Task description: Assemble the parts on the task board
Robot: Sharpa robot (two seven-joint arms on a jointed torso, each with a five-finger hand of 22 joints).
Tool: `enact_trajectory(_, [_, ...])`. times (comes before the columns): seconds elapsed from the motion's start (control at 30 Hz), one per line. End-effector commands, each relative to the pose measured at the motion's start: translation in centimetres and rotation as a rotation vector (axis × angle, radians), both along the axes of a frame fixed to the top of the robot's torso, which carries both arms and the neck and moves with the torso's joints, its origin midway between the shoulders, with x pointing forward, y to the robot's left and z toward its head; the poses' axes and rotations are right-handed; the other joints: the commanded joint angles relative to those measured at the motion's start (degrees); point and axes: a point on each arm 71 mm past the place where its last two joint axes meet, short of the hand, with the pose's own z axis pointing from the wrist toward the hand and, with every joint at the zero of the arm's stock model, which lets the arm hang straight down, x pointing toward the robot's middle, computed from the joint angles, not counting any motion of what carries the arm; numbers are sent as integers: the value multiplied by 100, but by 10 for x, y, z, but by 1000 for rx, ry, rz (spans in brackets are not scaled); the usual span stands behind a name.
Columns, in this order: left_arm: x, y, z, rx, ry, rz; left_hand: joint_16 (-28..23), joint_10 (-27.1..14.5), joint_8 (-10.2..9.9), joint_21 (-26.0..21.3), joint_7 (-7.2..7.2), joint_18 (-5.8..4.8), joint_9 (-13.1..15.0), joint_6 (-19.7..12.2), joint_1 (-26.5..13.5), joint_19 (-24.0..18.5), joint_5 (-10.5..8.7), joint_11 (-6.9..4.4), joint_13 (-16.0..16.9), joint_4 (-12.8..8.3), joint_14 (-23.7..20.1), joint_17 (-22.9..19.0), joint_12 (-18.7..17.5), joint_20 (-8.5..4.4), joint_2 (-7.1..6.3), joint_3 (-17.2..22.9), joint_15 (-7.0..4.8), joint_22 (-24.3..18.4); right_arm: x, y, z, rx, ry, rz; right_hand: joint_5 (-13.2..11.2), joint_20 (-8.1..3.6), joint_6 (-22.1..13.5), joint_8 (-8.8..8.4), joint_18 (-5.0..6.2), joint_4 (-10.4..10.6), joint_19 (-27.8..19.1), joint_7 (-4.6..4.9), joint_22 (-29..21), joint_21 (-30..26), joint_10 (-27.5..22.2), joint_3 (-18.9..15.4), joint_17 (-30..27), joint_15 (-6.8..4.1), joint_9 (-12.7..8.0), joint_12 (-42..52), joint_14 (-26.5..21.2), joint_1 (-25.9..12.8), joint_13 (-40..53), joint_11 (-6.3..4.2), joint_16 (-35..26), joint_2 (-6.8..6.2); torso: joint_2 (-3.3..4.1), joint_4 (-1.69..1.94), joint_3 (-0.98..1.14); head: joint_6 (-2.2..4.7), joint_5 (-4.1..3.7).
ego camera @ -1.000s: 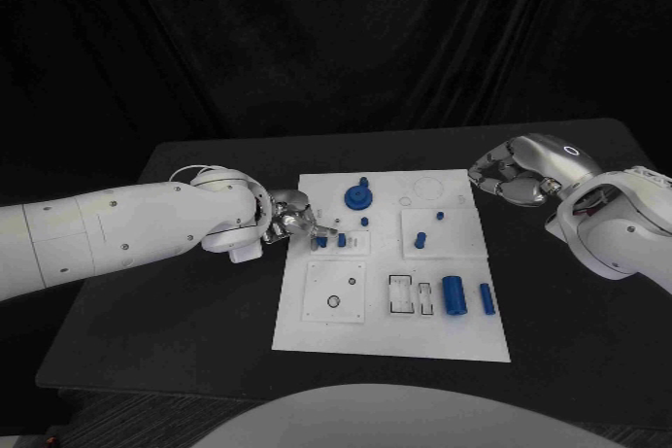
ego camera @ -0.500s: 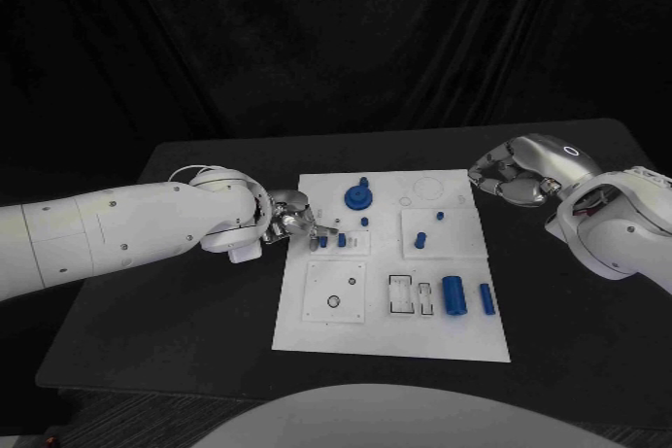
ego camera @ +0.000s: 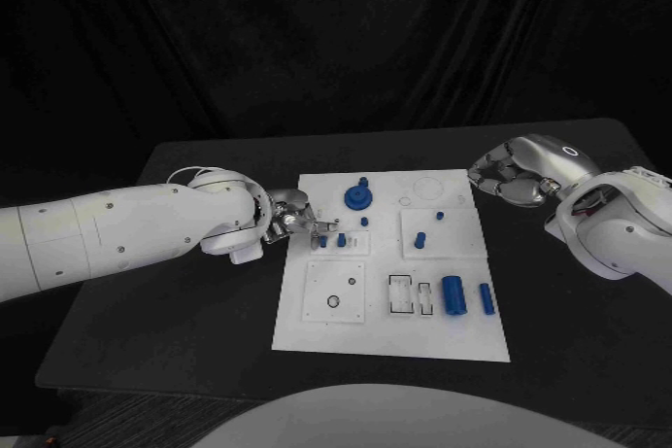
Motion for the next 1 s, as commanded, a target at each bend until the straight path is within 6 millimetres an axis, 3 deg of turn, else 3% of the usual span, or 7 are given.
enact_trajectory(0.03, [0,-1,1,-16,-17,-2,15,590,27,12,-35,63,22,-20,69,70,240,-10,1508,-17,594,1509,-24,-14,65,-54,-10,1256,0,-1,-1,-2,5,-15,19,-43,-42,-29,95,-29,78,12,1008,-37,386,19,-5,-38,7,-38,87,55,953,31,-19,-4,1,-3,0,1,9])
enact_trajectory(0.47, [1,8,6,-40,-74,51,15,590,71,50,-49,54,123,-32,299,99,278,-24,1508,-80,594,1509,-24,-23,-90,-146,-23,1269,-1,-3,-1,0,2,-19,24,-43,-40,-29,96,-36,77,15,1007,-41,385,24,-12,-37,9,-39,86,56,951,33,-23,-4,0,2,1,1,-7])
enact_trajectory(0.63, [10,6,34,-138,-252,32,15,590,370,73,14,48,703,-517,732,107,-592,26,1508,-65,594,1509,-24,-8,-467,-632,13,1275,-3,-4,2,14,-19,-13,23,-43,-38,-29,94,-33,79,20,1009,-37,386,19,-8,-37,10,-39,88,46,953,36,-21,-12,2,3,1,1,5])
enact_trajectory(0.8, [20,-2,58,-197,-437,-94,15,281,435,-365,277,145,973,-1392,1373,-330,-977,265,1297,-15,594,1509,-326,166,-489,-939,250,1127,-3,-4,3,20,-27,-12,21,-41,-30,-26,98,-26,74,23,1004,-56,380,10,-43,-32,13,-45,83,27,937,38,-39,-23,0,-2,1,1,-8])
enact_trajectory(0.87, [23,-6,66,-230,-500,-150,-528,-1020,208,-611,399,195,691,-1899,1843,-655,-1129,371,564,-40,-264,893,-1491,256,-448,-967,365,1045,-4,-4,3,22,-30,-10,21,-41,-30,-26,98,-26,74,23,1004,-56,380,10,-43,-32,13,-45,83,27,937,38,-39,-23,1,-2,0,1,-14])
enact_trajectory(0.93, [25,-9,71,-251,-546,-197,-1453,-3661,-22,-803,535,240,106,-2082,2204,-959,-1121,524,-1286,-53,-1333,-76,-4444,351,-410,-985,485,968,-4,-3,3,25,-33,-8,22,-40,-28,-25,100,-25,71,23,1000,-67,377,9,-56,-29,13,-47,81,23,929,37,-46,-24,2,0,-1,1,-21])
enact_trajectory(1.0, [27,-14,76,-261,-607,-259,-1595,-4606,-286,-922,558,244,-280,-2281,2435,-1122,-1066,723,-1871,-105,-1482,-255,-5408,449,-444,-949,658,924,-5,-3,4,28,-38,-4,22,-40,-25,-24,100,-23,70,23,999,-72,379,8,-58,-27,14,-46,81,21,933,37,-47,-24,1,-2,0,1,-27])
